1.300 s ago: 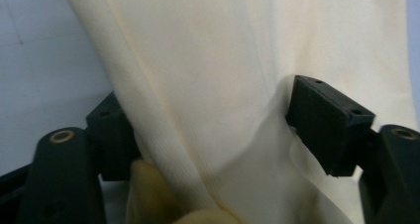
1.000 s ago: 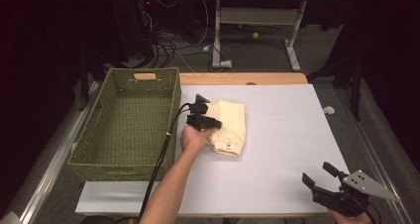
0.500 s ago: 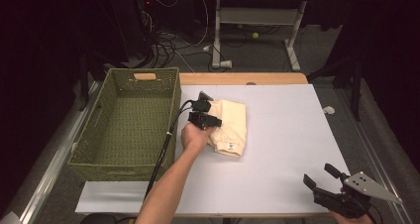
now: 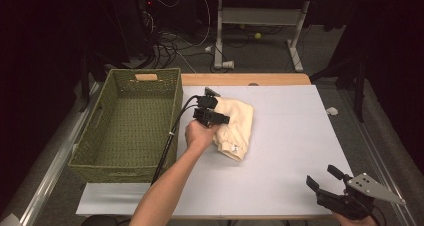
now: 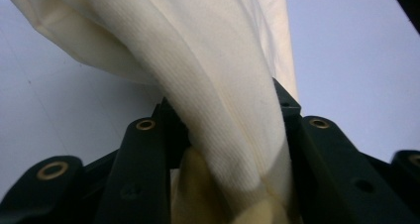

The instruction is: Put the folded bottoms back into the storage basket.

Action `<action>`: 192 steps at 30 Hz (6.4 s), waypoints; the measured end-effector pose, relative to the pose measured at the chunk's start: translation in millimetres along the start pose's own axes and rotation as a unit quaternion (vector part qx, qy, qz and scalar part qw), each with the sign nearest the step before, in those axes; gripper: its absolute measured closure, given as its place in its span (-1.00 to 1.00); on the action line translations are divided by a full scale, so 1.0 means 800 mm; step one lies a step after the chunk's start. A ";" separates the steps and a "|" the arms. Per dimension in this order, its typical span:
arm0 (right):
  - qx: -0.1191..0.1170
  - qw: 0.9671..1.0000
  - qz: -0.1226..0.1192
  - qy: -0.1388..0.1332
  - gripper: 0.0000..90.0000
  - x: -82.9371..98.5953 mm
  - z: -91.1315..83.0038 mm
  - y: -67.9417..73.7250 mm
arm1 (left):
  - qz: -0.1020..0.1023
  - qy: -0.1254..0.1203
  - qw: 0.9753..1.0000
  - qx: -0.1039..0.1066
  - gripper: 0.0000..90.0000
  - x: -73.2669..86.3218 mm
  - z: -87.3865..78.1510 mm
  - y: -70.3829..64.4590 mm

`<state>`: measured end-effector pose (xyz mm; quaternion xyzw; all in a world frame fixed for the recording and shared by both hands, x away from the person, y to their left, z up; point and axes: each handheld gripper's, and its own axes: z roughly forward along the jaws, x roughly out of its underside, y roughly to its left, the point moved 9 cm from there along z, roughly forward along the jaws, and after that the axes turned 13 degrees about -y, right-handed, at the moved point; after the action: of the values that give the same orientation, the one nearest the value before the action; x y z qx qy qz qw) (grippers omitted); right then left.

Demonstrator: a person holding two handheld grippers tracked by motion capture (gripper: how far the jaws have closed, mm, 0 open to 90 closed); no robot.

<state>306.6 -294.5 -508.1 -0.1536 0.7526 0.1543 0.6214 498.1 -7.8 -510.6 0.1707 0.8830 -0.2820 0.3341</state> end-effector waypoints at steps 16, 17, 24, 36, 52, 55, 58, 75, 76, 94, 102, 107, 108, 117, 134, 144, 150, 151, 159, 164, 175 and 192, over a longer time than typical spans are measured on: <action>0.002 1.000 -0.004 0.002 -0.55 0.000 0.000 0.001 | 0.027 -0.004 0.999 0.030 0.34 -0.011 -0.038 -0.022; 0.002 1.000 -0.004 0.002 -0.55 0.000 0.000 0.001 | 0.027 -0.006 0.999 0.031 0.34 -0.012 -0.040 -0.023; 0.002 1.000 -0.004 -0.001 -0.55 -0.001 -0.001 0.002 | 0.033 -0.010 0.999 0.035 0.34 -0.016 -0.058 -0.026; 0.002 1.000 -0.006 0.003 -0.55 0.000 0.000 0.002 | 0.035 -0.021 0.998 0.043 0.34 -0.019 -0.093 -0.026; 0.002 1.000 -0.004 0.002 -0.55 0.000 0.001 0.002 | 0.039 -0.017 0.998 0.054 0.34 -0.014 -0.108 -0.029; 0.002 1.000 -0.005 0.002 -0.55 0.000 0.001 0.002 | 0.039 -0.018 0.998 0.056 0.34 -0.015 -0.112 -0.028; 0.002 1.000 -0.005 0.002 -0.55 0.000 0.002 0.002 | 0.040 -0.020 0.997 0.059 0.34 -0.014 -0.117 -0.028; 0.003 1.000 -0.005 0.003 -0.55 0.000 0.001 0.001 | 0.041 -0.025 0.996 0.071 0.34 -0.013 -0.136 -0.029; 0.003 1.000 -0.005 0.004 -0.55 0.000 0.001 0.001 | 0.040 -0.027 0.996 0.072 0.34 -0.013 -0.137 -0.029; 0.004 1.000 -0.005 0.004 -0.55 0.000 0.002 0.001 | 0.036 -0.042 0.995 0.082 0.34 -0.014 -0.165 -0.026; 0.005 1.000 -0.006 0.005 -0.55 0.001 0.002 0.001 | 0.034 -0.052 0.995 0.082 0.34 -0.014 -0.185 -0.018; 0.005 1.000 -0.005 0.004 -0.55 0.000 0.001 0.001 | 0.029 -0.057 0.994 0.086 0.34 -0.015 -0.193 -0.015; 0.006 1.000 -0.006 0.005 -0.55 0.000 0.002 0.001 | 0.028 -0.058 0.994 0.089 0.34 -0.016 -0.194 -0.014; 0.006 1.000 -0.006 0.004 -0.55 0.000 0.002 0.001 | 0.019 -0.071 0.994 0.084 0.34 -0.015 -0.212 -0.001; 0.007 1.000 -0.005 0.006 -0.55 0.001 0.002 0.000 | 0.003 -0.098 0.992 0.075 0.34 -0.018 -0.255 0.024; 0.008 1.000 -0.004 0.006 -0.55 0.001 0.002 -0.001 | 0.002 -0.110 0.992 0.068 0.33 -0.020 -0.274 0.034; 0.008 1.000 -0.004 0.006 -0.55 0.001 0.002 -0.001 | -0.003 -0.119 0.991 0.058 0.33 -0.020 -0.286 0.044; 0.008 1.000 -0.004 0.006 -0.55 0.001 0.002 -0.001 | -0.004 -0.120 0.991 0.056 0.33 -0.019 -0.287 0.047; 0.009 1.000 -0.005 0.006 -0.55 0.001 0.002 -0.001 | -0.013 -0.133 0.990 0.038 0.33 -0.016 -0.306 0.069; 0.009 1.000 -0.005 0.008 -0.55 0.002 0.003 -0.001 | -0.017 -0.141 0.990 0.024 0.33 -0.013 -0.318 0.084; 0.009 1.000 -0.007 0.009 -0.55 0.002 0.004 0.001 | -0.026 -0.153 0.988 -0.009 0.33 -0.005 -0.333 0.116; 0.010 1.000 -0.006 0.009 -0.55 0.002 0.004 0.000 | -0.053 -0.152 0.985 -0.065 0.33 0.006 -0.327 0.175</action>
<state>309.3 -293.3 -510.1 -0.1536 0.7589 0.1418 0.6168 434.1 262.5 -405.8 0.0564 0.8461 -0.2638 0.4597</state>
